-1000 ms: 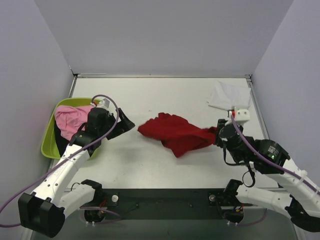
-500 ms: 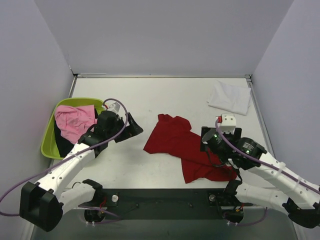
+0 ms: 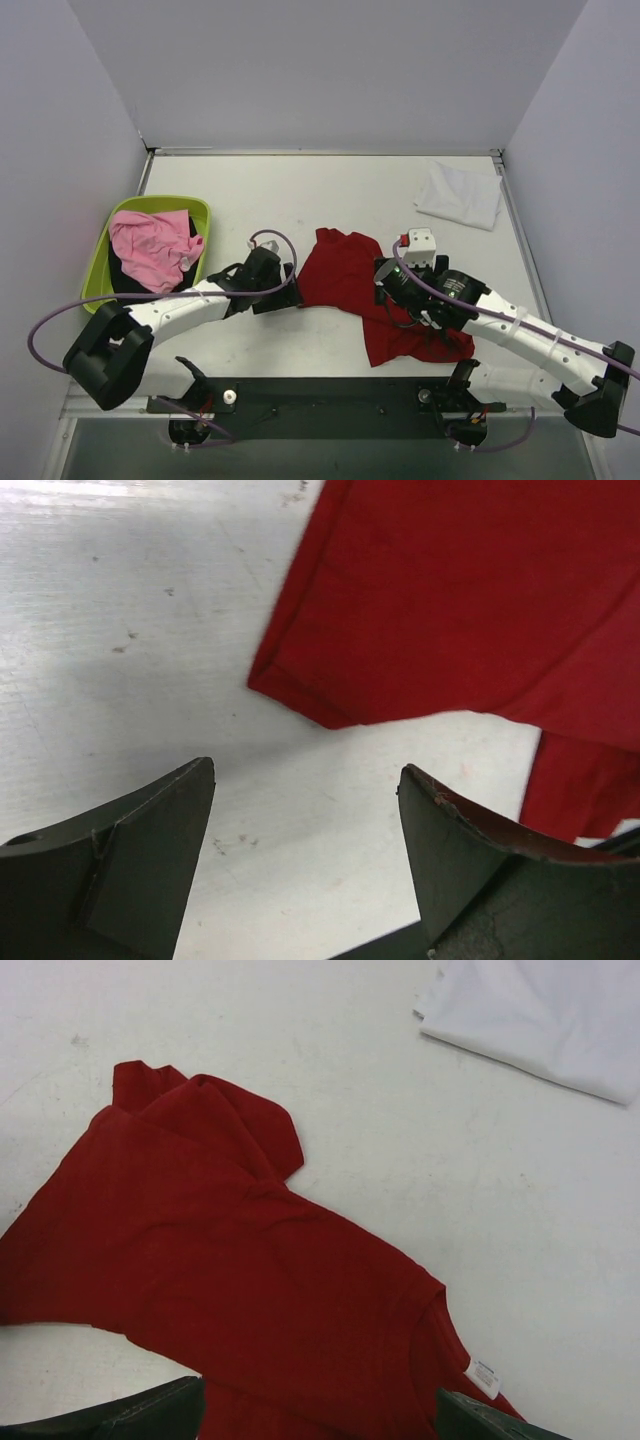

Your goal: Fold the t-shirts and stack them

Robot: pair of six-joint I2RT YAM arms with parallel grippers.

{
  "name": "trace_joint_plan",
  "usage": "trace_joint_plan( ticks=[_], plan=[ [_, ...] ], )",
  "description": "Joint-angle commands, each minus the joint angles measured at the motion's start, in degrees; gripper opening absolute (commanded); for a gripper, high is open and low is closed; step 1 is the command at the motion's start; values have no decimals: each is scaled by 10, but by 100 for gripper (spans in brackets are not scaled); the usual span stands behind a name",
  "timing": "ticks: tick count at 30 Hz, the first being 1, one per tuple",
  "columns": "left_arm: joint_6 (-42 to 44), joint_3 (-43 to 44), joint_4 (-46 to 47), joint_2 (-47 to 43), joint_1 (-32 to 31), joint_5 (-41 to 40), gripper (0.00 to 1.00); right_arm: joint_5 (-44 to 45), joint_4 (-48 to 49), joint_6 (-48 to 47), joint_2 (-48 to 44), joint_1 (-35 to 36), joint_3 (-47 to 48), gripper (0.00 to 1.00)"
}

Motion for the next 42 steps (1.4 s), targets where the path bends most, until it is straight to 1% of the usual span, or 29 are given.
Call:
trace_joint_plan(
  ticks=[1, 9, 11, 12, 13, 15, 16, 17, 20, 22, 24, 25, 26, 27, 28, 29, 30, 32, 33, 36, 39, 42],
  plan=[
    [-6, 18, 54, 48, -1, -33, 82, 19, -2, 0, -20, 2, -18, 99],
    [-9, 59, 73, 144, -1, -46, 74, 25, -2, -2, -53, 0, -44, 99],
    [-11, 69, 72, 153, -1, -47, 65, 27, -2, -4, -62, -1, -51, 99],
    [-11, 72, 74, 157, -2, -45, 59, 28, -2, -4, -65, -2, -54, 99],
    [-11, 75, 74, 158, -2, -44, 47, 29, -2, -5, -67, -2, -57, 99],
    [-11, 77, 74, 161, -2, -46, 29, 31, -2, -6, -74, -6, -62, 99],
    [-11, 77, 73, 162, -2, -46, 17, 31, -2, -6, -76, -6, -63, 99],
    [-10, 78, 71, 162, -2, -48, 0, 31, -2, -6, -77, -7, -64, 99],
    [-6, 80, 77, 168, -1, -46, 0, 31, -2, -6, -77, -8, -66, 99],
    [-3, 87, 76, 155, -1, -42, 0, 29, -2, -7, -75, -8, -66, 99],
    [11, 125, 39, 120, 1, -53, 0, 26, -2, -7, -74, -7, -67, 99],
    [18, 148, 21, 105, 3, -59, 0, 19, -3, -7, -74, -7, -67, 99],
    [33, 169, -19, 73, 12, -71, 0, 15, -1, -6, -74, -7, -70, 99],
    [41, 216, -38, 57, 19, -75, 0, 11, 1, -6, -74, -7, -74, 99],
    [48, 239, -54, 42, 29, -74, 0, 1, 3, -5, -75, -7, -79, 99],
    [59, 262, -83, 14, 57, -63, 0, -3, 6, -5, -77, -7, -81, 99],
    [65, 309, -94, 2, 72, -54, 0, -7, 8, -4, -79, -6, -89, 99],
    [81, 358, -130, -20, 121, -35, 0, -15, 11, -2, -88, -4, -95, 99],
    [88, 404, -143, -24, 136, -30, 0, -17, 11, -2, -92, -5, -100, 99],
    [110, 480, -190, -28, 175, -22, 0, -25, 13, -5, -110, -4, -109, 98],
    [118, 497, -210, -38, 195, -12, 0, -27, 13, -7, -131, -4, -117, 98],
    [113, 483, -206, -53, 198, -6, 0, -28, 12, -9, -140, -4, -117, 98]
  ],
)
